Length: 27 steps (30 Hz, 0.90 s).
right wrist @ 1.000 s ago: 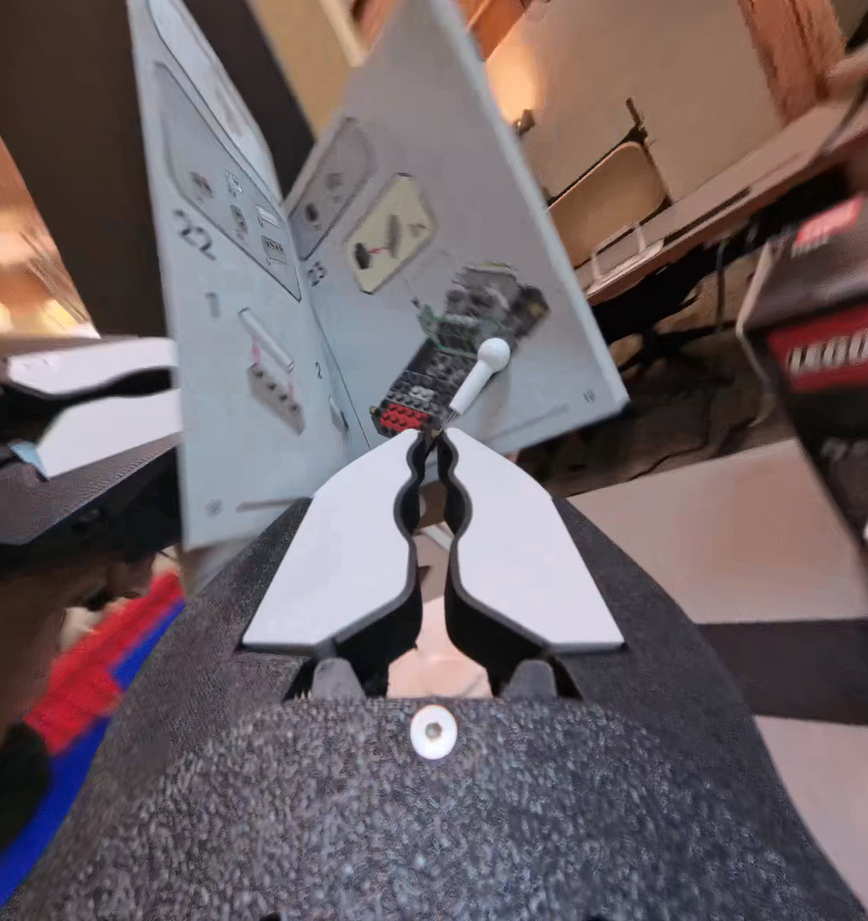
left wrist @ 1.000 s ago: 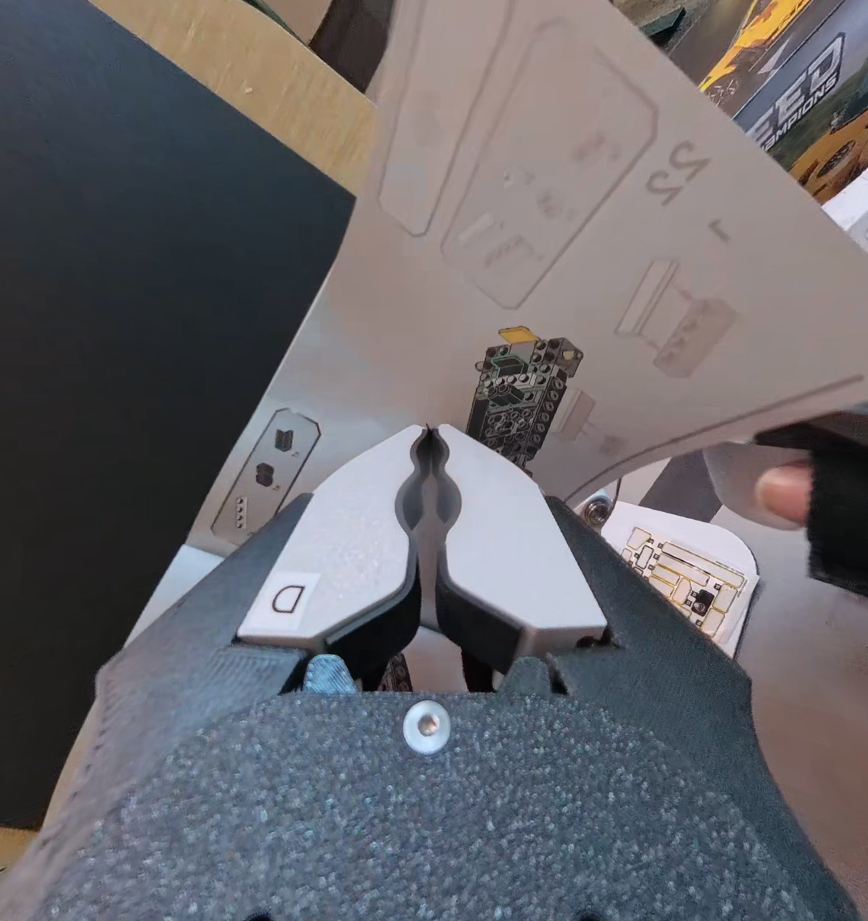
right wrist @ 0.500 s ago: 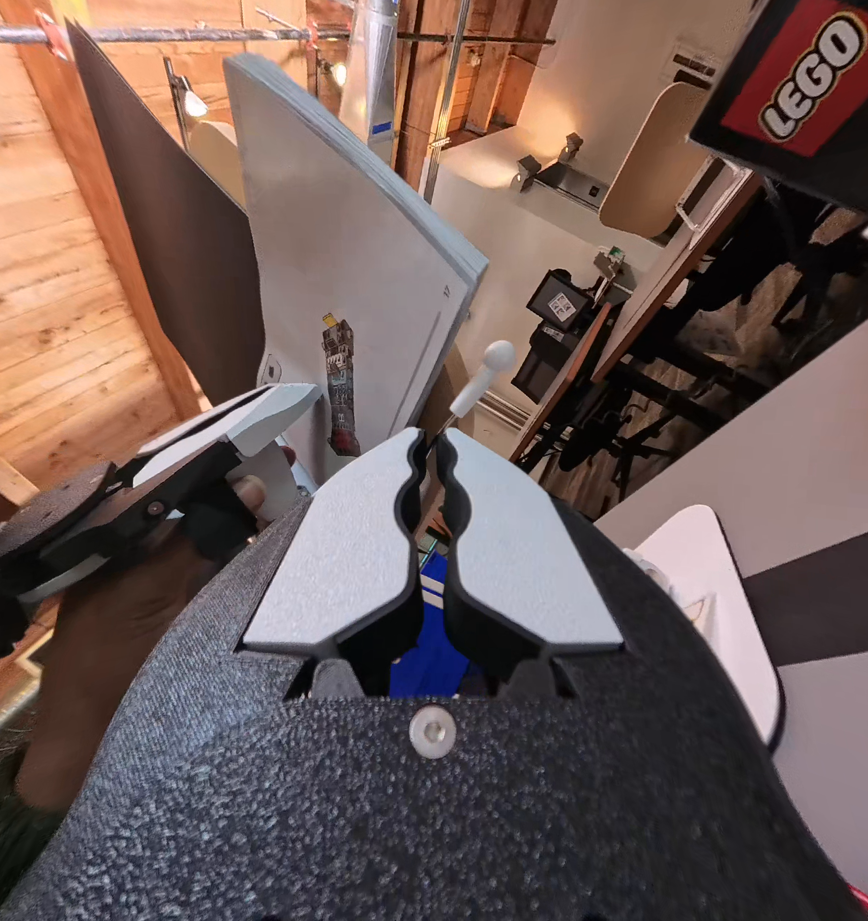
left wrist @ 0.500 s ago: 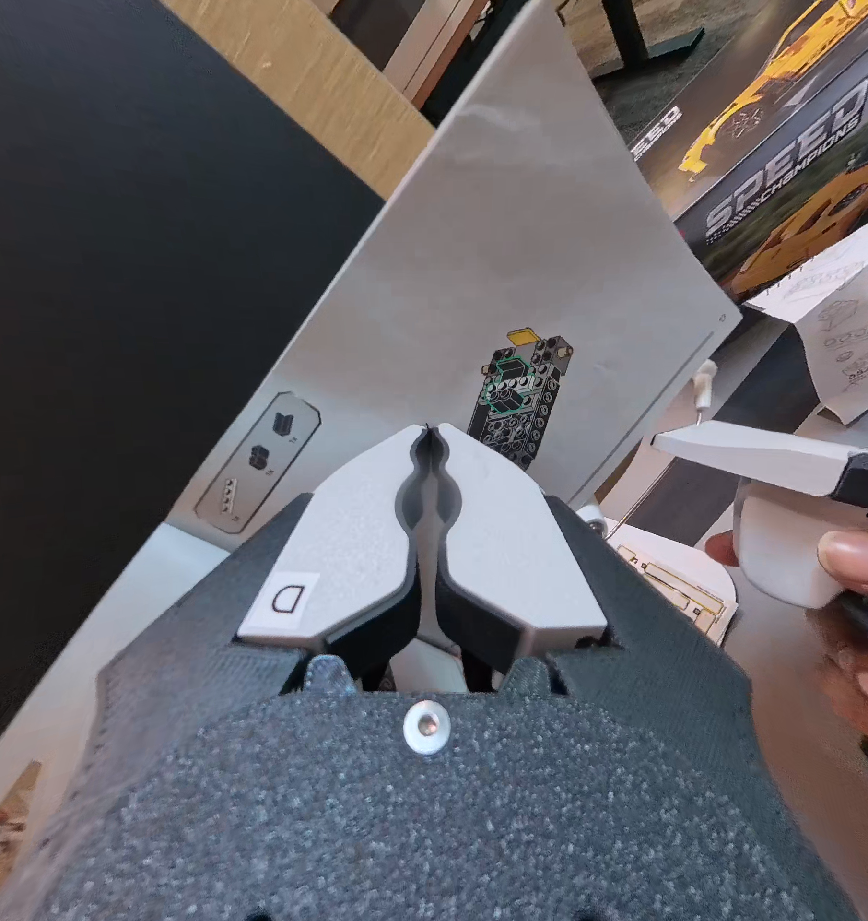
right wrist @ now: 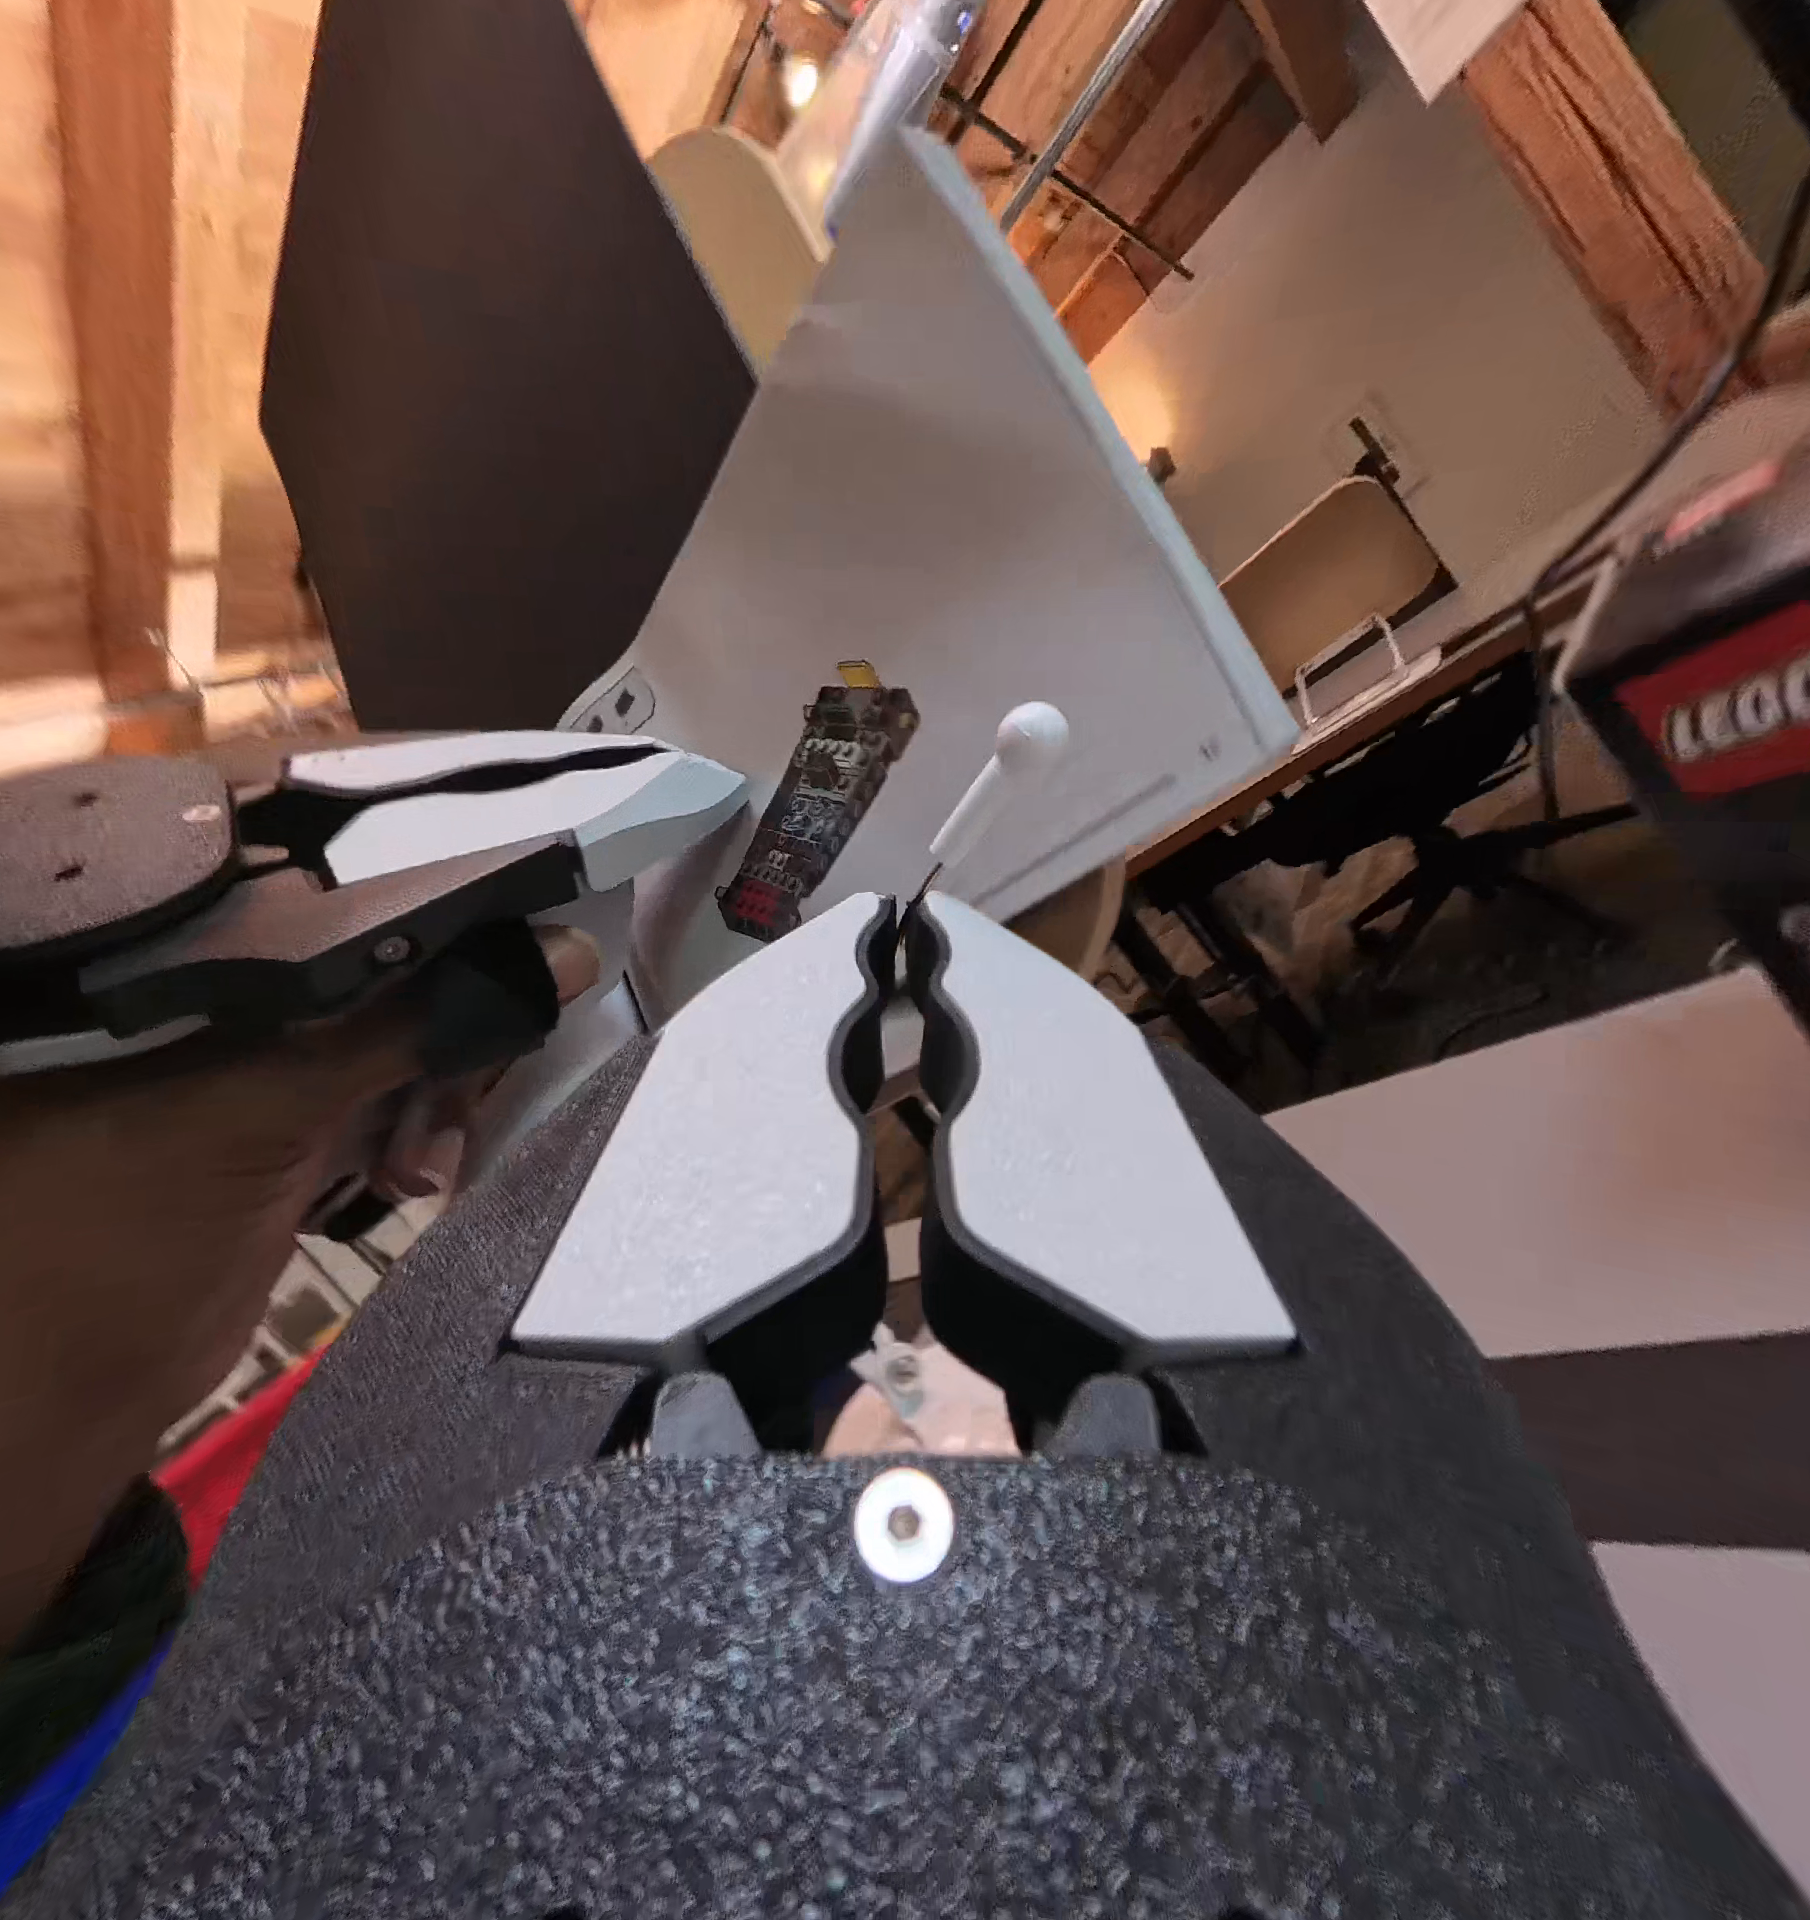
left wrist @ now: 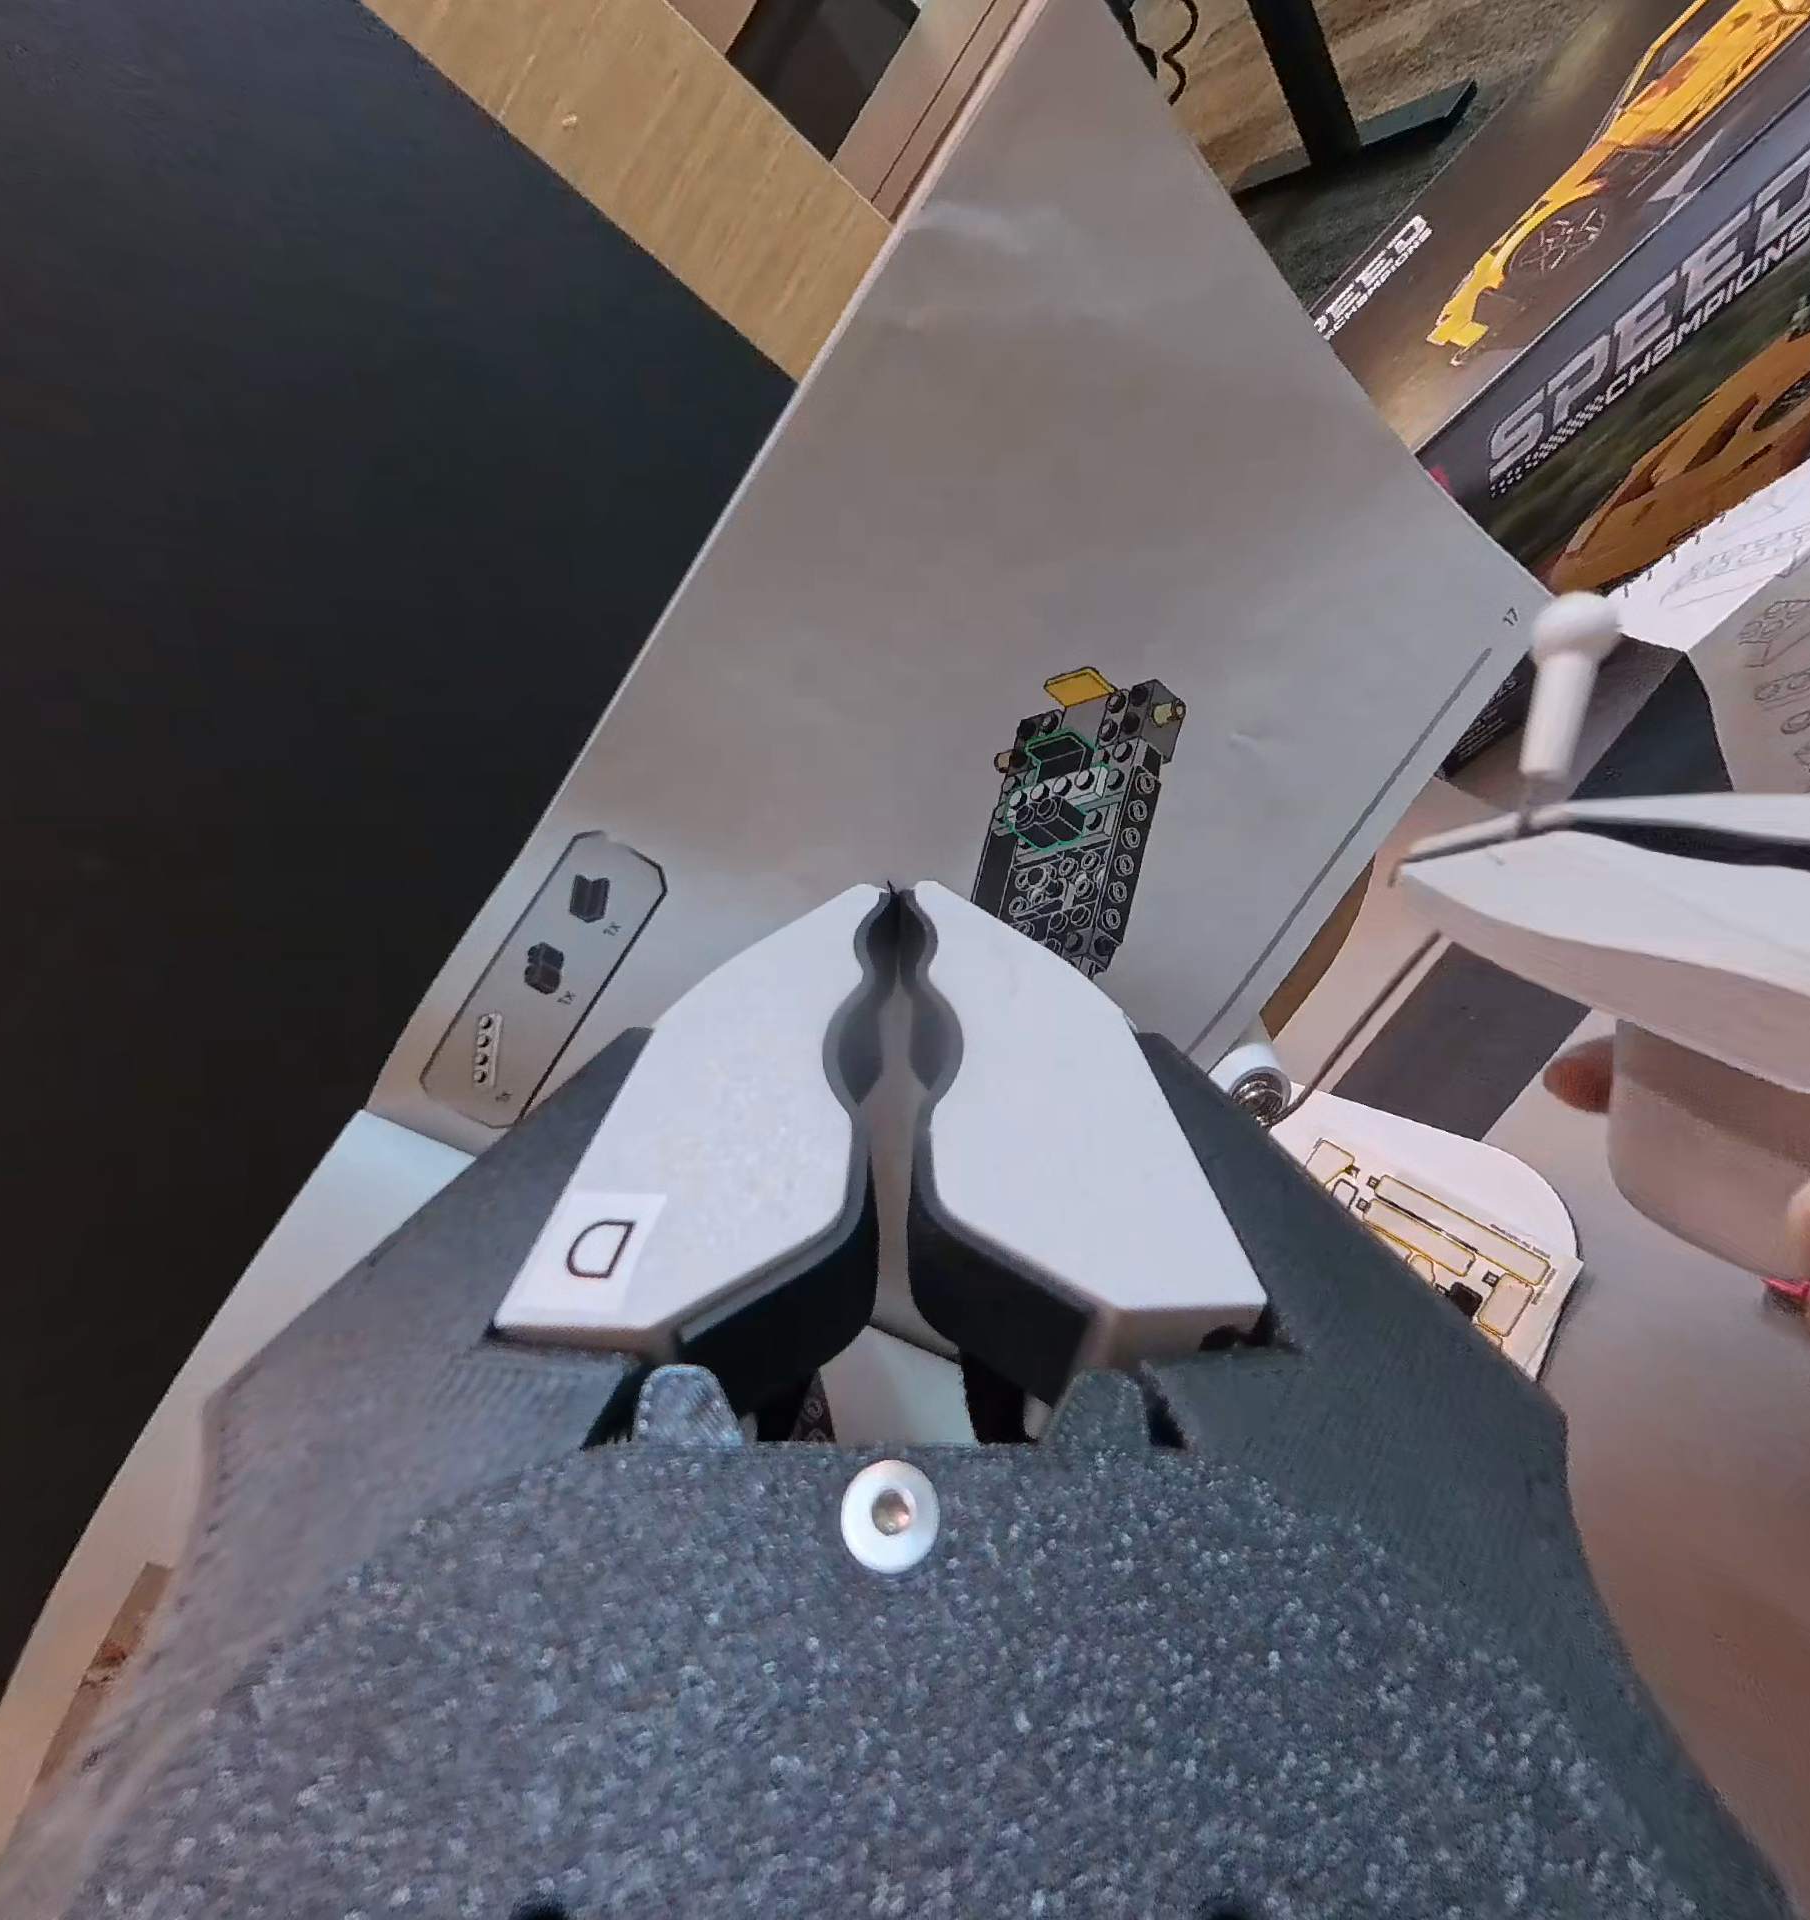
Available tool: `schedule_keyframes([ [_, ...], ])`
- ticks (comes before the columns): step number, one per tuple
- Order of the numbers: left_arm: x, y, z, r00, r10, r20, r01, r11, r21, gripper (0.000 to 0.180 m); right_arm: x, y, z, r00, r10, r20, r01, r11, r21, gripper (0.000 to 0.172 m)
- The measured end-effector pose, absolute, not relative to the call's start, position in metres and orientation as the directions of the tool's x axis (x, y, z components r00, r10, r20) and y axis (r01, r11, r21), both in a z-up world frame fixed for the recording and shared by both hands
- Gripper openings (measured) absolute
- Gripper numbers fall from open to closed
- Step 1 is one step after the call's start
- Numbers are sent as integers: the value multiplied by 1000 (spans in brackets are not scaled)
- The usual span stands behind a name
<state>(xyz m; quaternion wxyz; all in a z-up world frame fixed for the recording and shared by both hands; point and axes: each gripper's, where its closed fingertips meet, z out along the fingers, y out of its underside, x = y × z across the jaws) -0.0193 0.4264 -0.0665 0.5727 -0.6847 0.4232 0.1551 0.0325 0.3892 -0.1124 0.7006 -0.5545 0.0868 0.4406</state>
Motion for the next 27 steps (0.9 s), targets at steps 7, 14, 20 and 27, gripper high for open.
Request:
schedule_keyframes([
  [7,-18,421,-67,575,-435,-693,-763,21,-647,0,19,408,-98,806,523,-277,-323,-4,-947,5],
  [14,-47,382,-56,605,-413,-681,-740,25,-673,0,29,393,-97,809,579,-106,-97,-46,-994,13],
  [20,-107,376,-93,671,-405,-621,-711,-113,-694,0,24,325,-83,694,720,3,29,-24,-999,15],
  [27,-152,388,-109,766,-329,-552,-622,-160,-767,0,-7,208,-125,412,901,-138,157,-220,-963,18],
])
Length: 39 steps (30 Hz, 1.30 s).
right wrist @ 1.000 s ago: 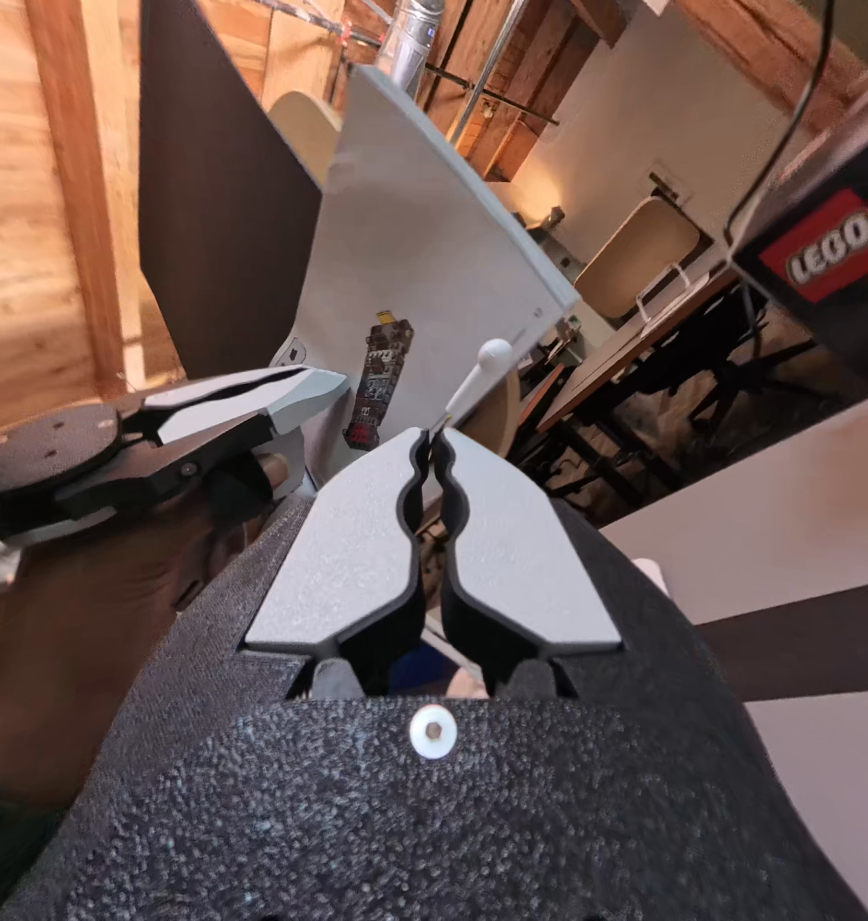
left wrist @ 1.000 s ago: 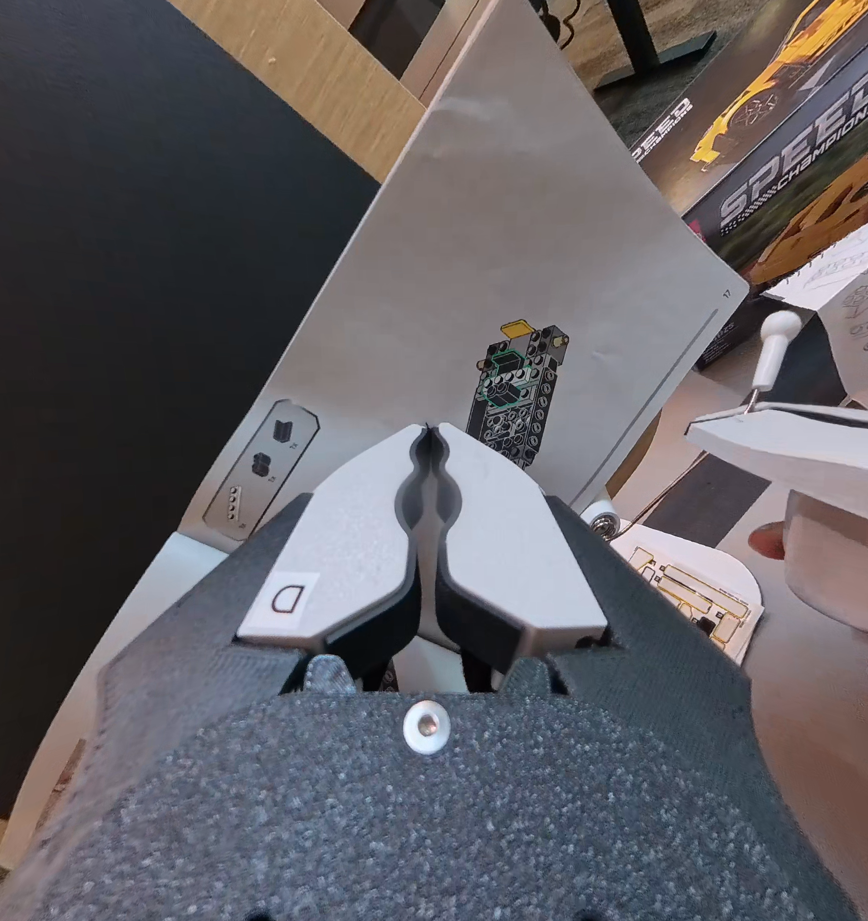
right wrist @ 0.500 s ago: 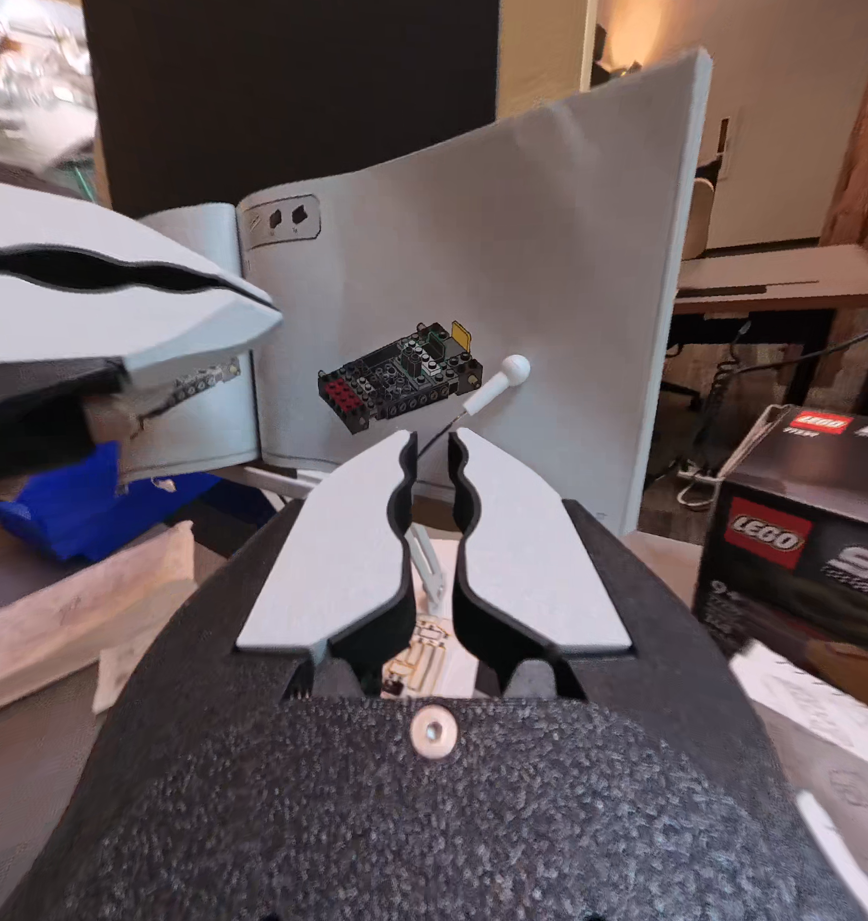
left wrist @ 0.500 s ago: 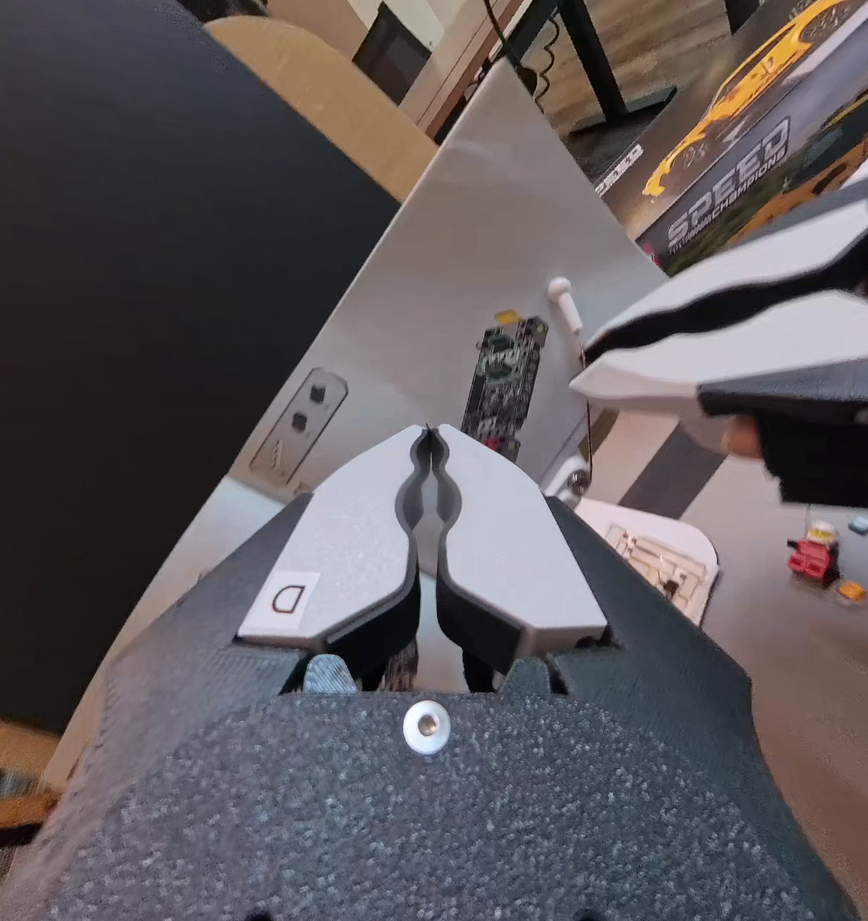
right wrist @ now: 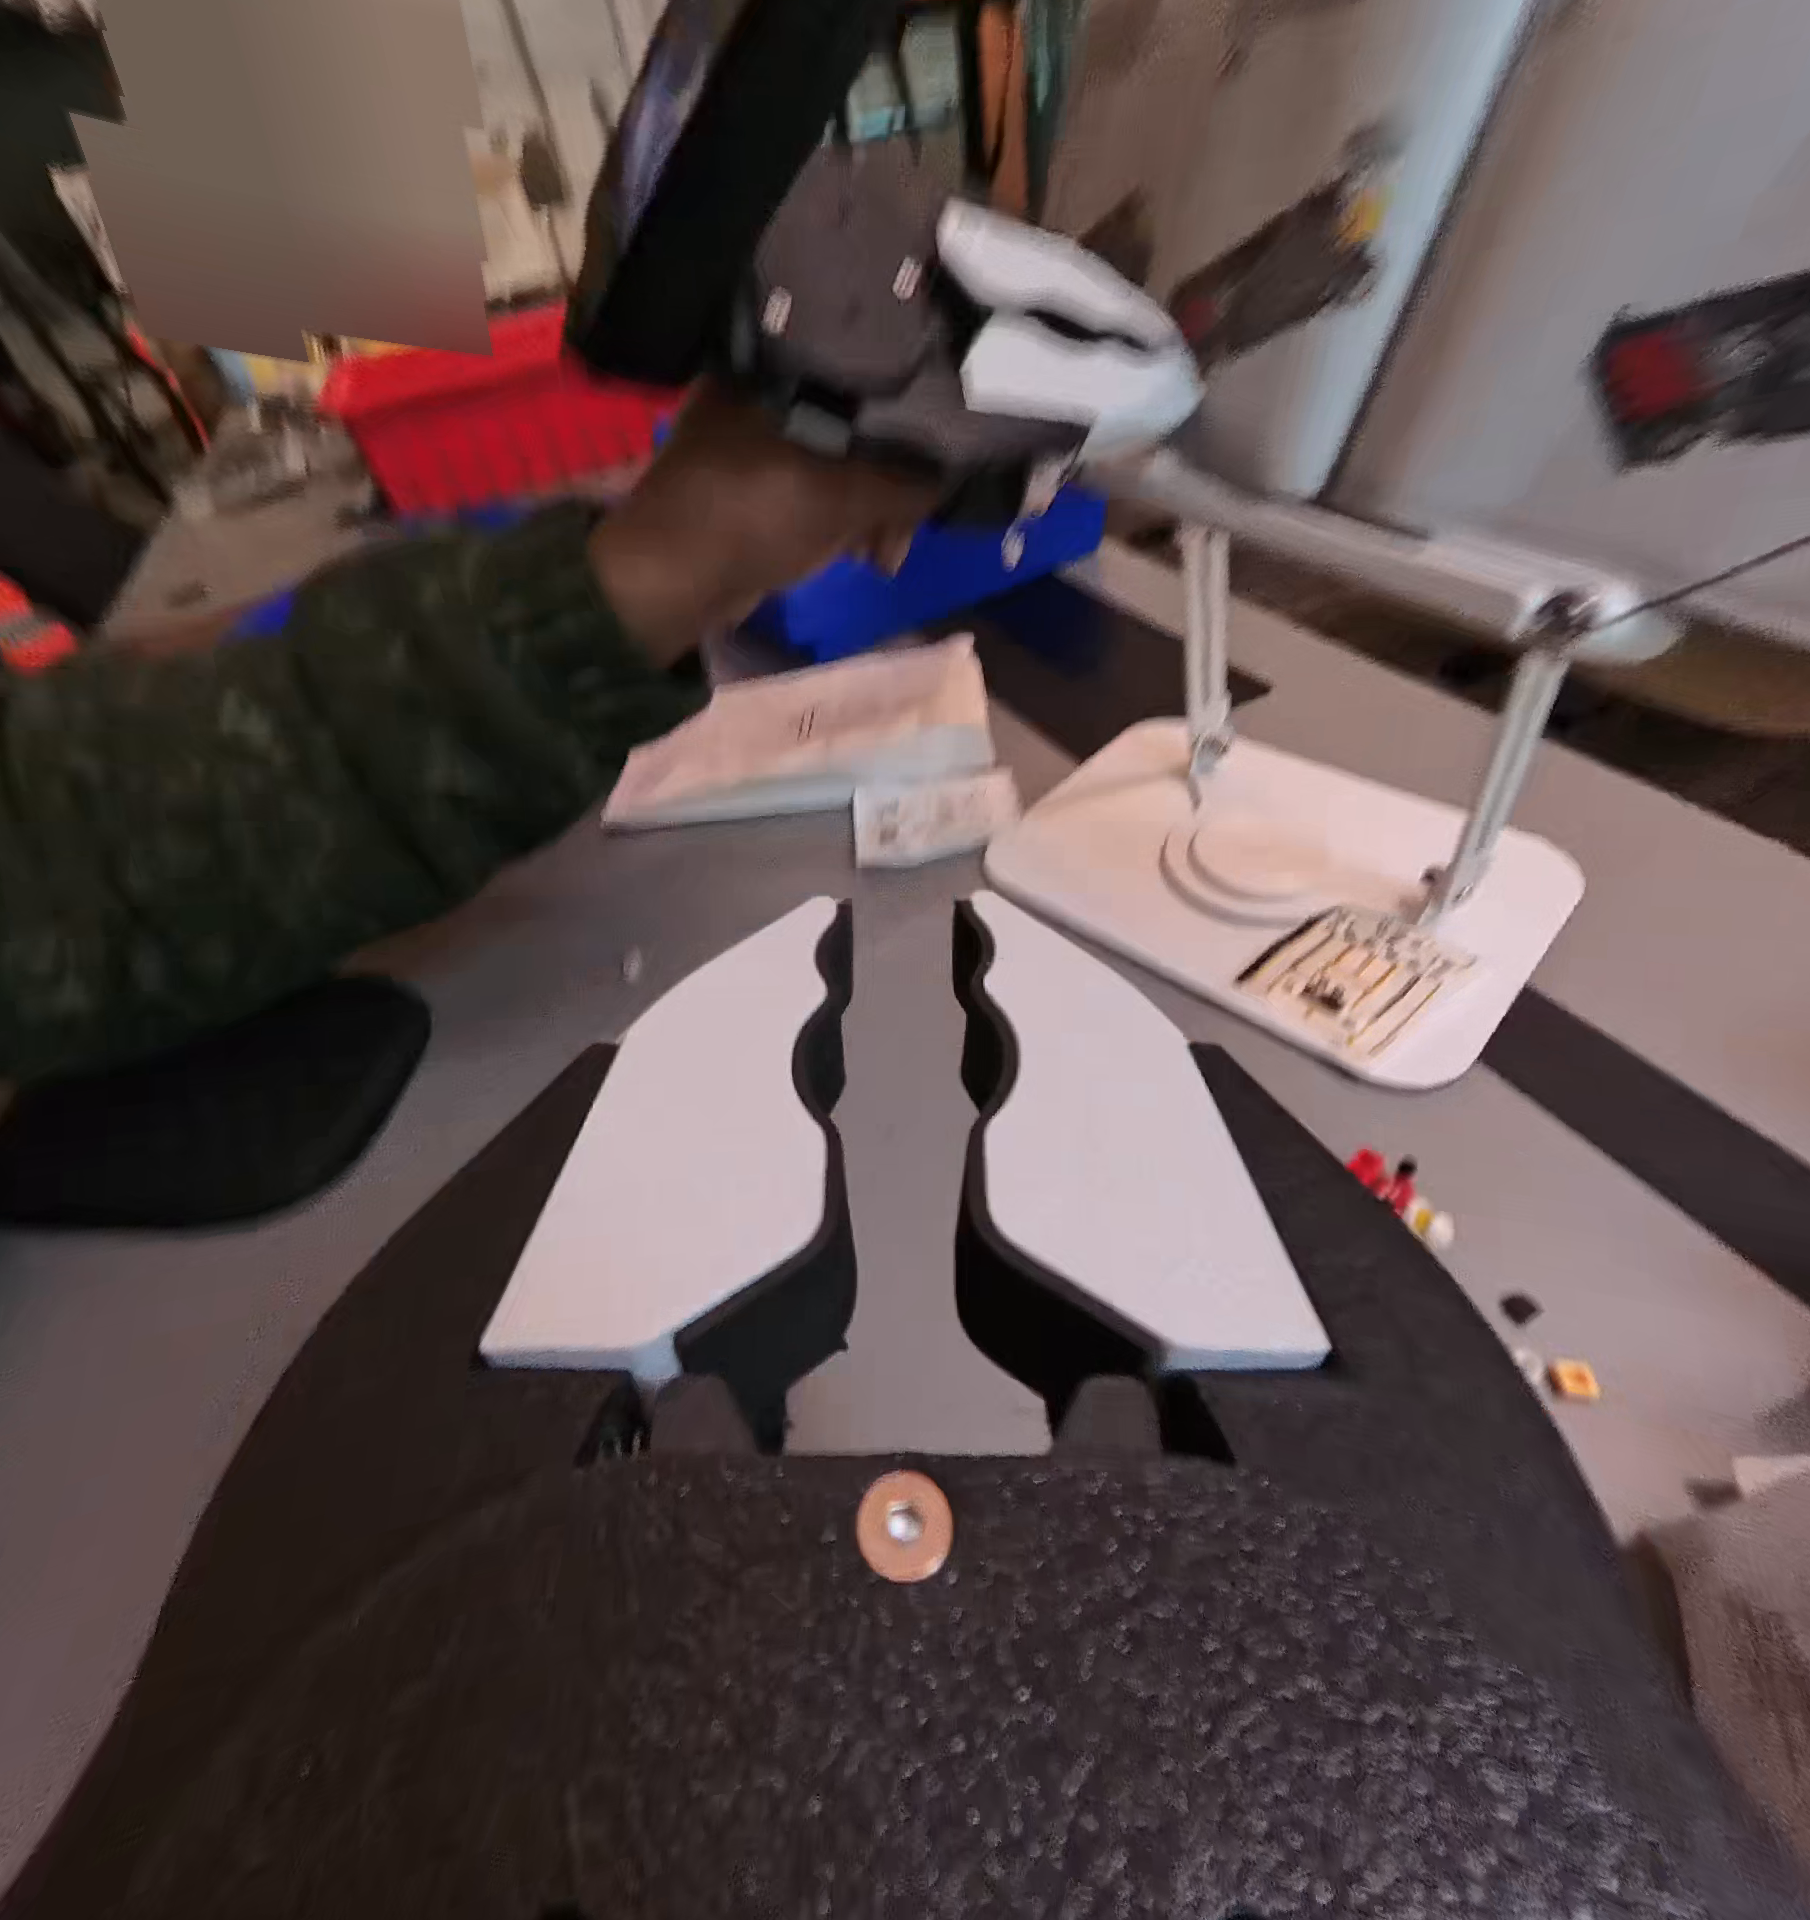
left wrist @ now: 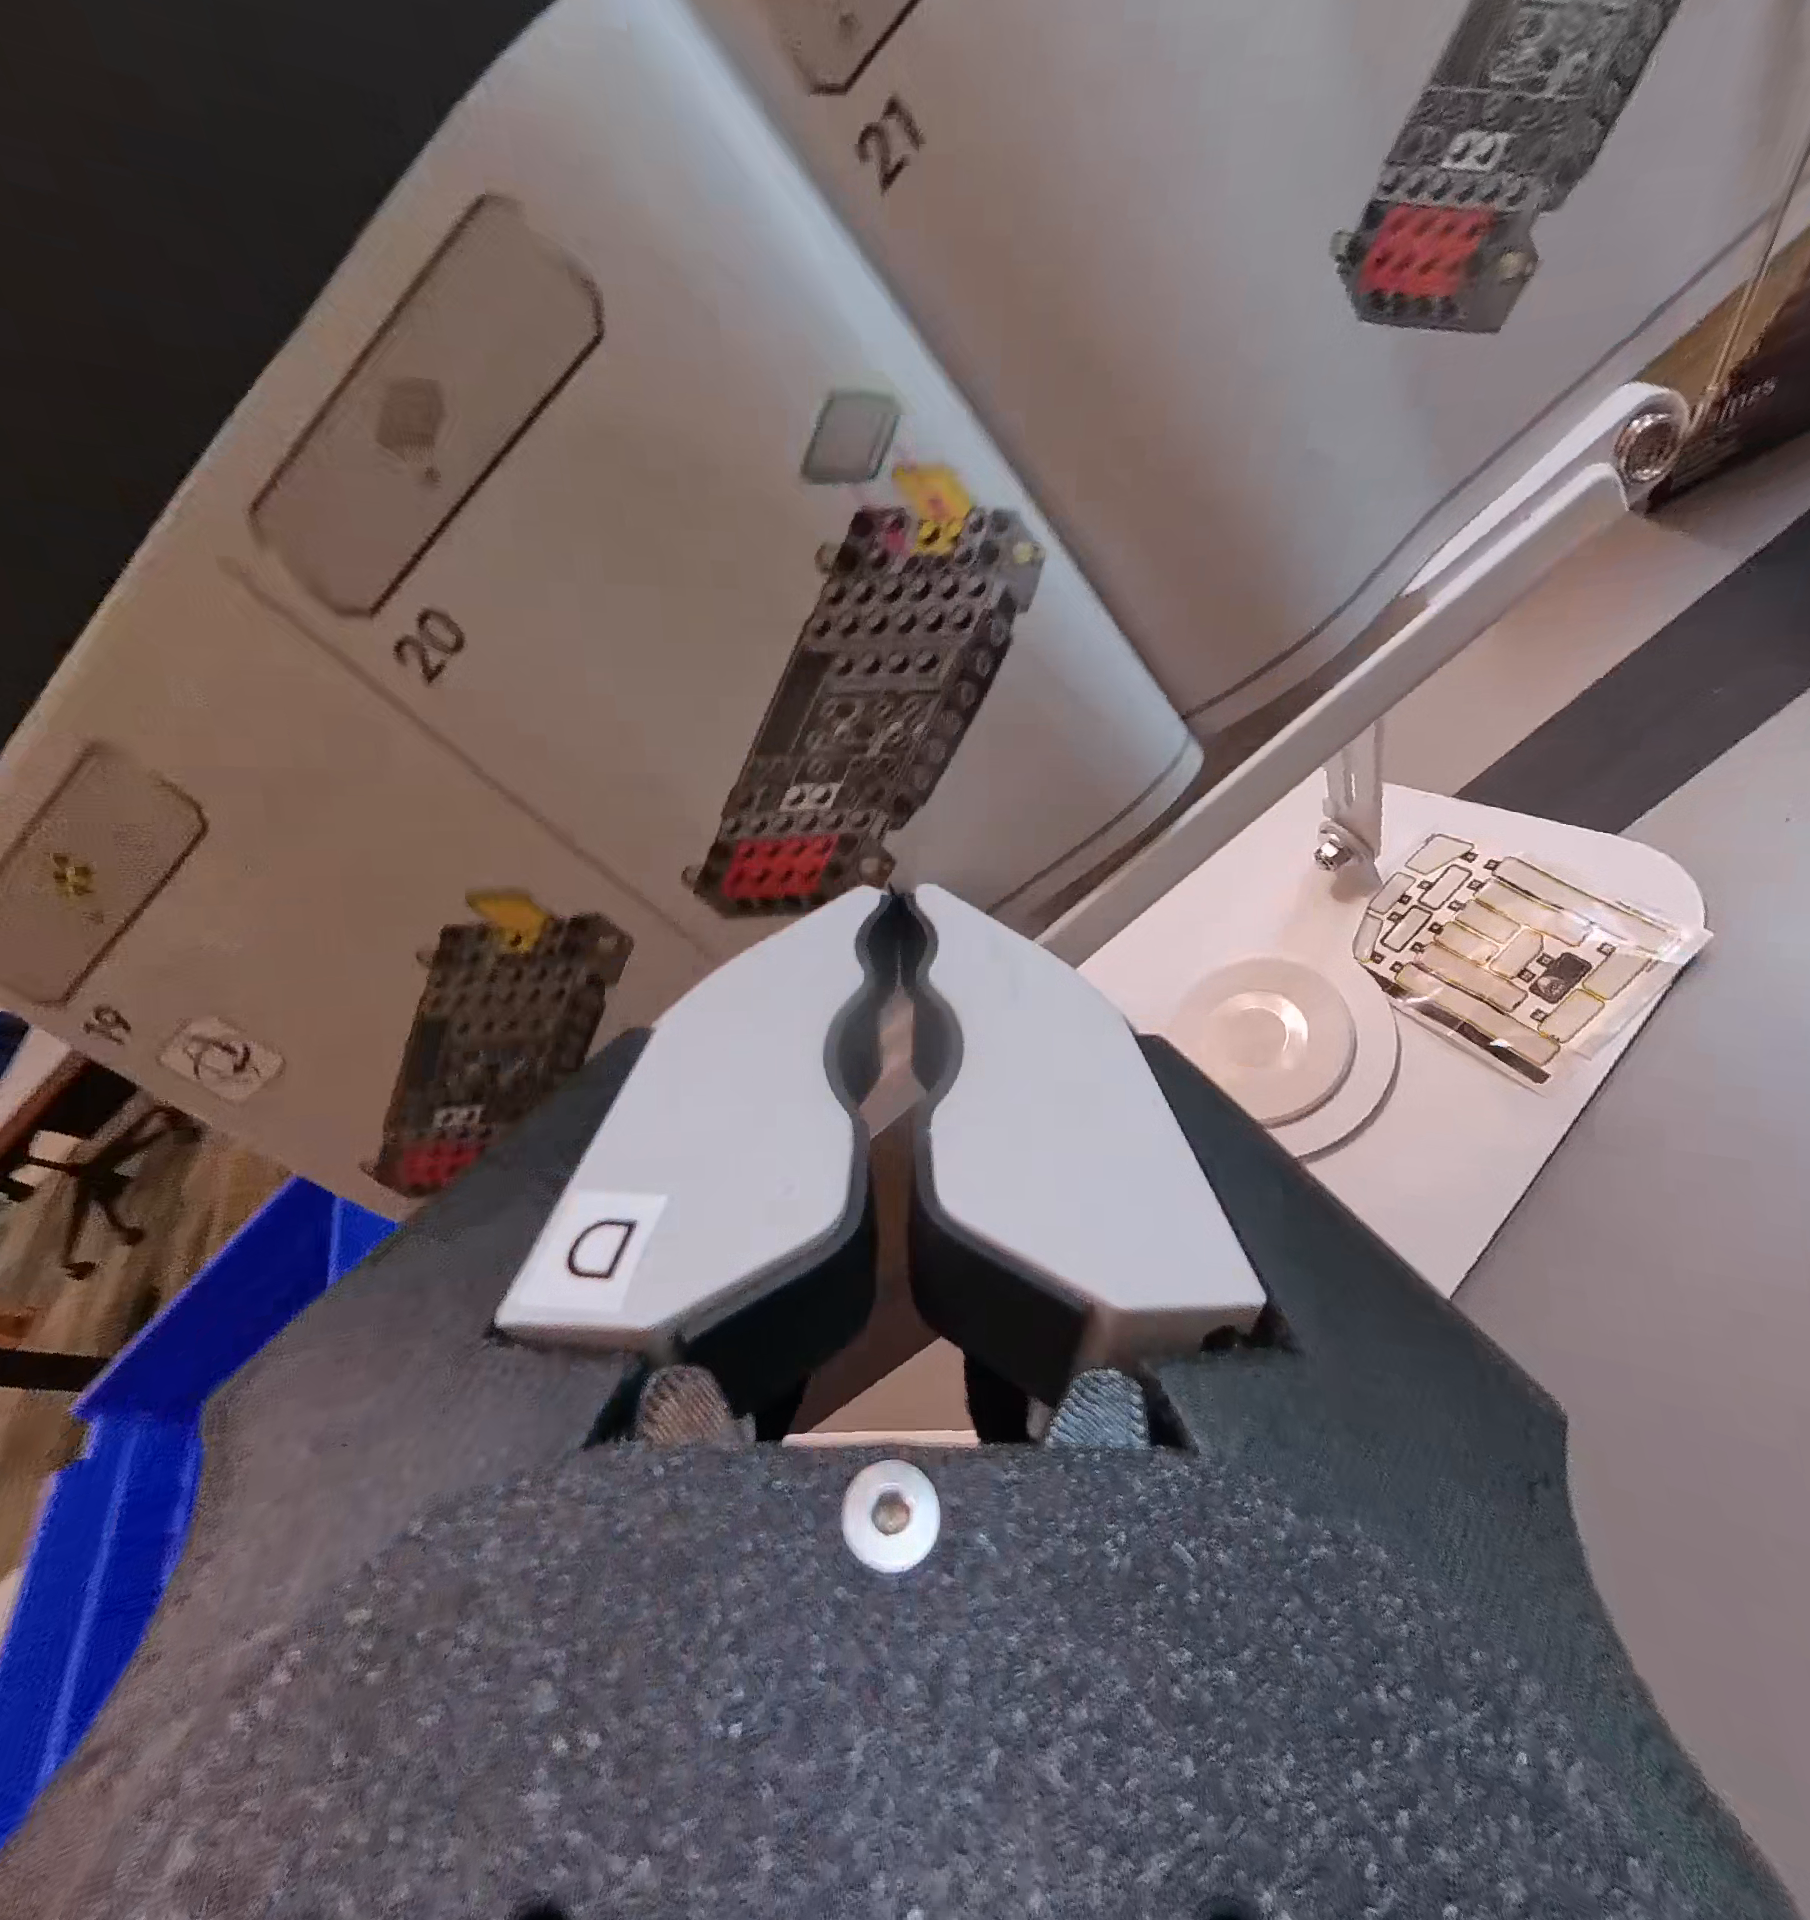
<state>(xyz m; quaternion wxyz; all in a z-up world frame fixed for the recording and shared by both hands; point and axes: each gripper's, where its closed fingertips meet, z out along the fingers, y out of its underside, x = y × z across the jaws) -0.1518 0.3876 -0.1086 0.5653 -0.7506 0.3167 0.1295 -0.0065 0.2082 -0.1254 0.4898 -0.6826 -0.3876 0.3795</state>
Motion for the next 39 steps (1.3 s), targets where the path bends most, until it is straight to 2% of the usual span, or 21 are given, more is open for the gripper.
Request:
schedule_keyframes([
  [4,-157,373,-101,822,-330,-463,-519,-100,-849,0,-6,161,-197,296,955,36,485,-117,-867,18],
  [6,-155,356,-98,845,-362,-394,-446,-68,-893,0,-6,145,-228,244,967,79,593,-85,-801,17],
  [11,-144,293,-99,845,-491,-213,-263,-33,-964,0,-18,118,-265,229,973,-38,670,-186,-719,17],
  [16,-138,228,-120,800,-591,-101,-199,-104,-974,10,-22,115,-274,268,961,-72,681,-242,-691,17],
  [21,-123,175,-159,757,-651,-61,-231,-178,-956,16,-25,115,-276,301,951,-73,678,-267,-685,16],
  [24,-113,158,-181,715,-688,-123,-294,-136,-946,24,-25,115,-277,328,941,-79,670,-291,-683,15],
  [28,-94,136,-224,524,-836,-162,-458,-116,-881,39,-27,116,-277,356,933,-47,680,-293,-672,14],
  [32,-83,113,-249,382,-924,-32,-505,-179,-844,54,-28,118,-281,388,919,-68,669,-332,-665,11],
  [36,-80,99,-273,327,-945,34,-589,-231,-775,71,-28,120,-282,393,917,-63,672,-333,-661,7],
  [39,-77,93,-289,305,-952,35,-650,-235,-722,72,-27,120,-282,397,914,-84,656,-346,-671,6],
])
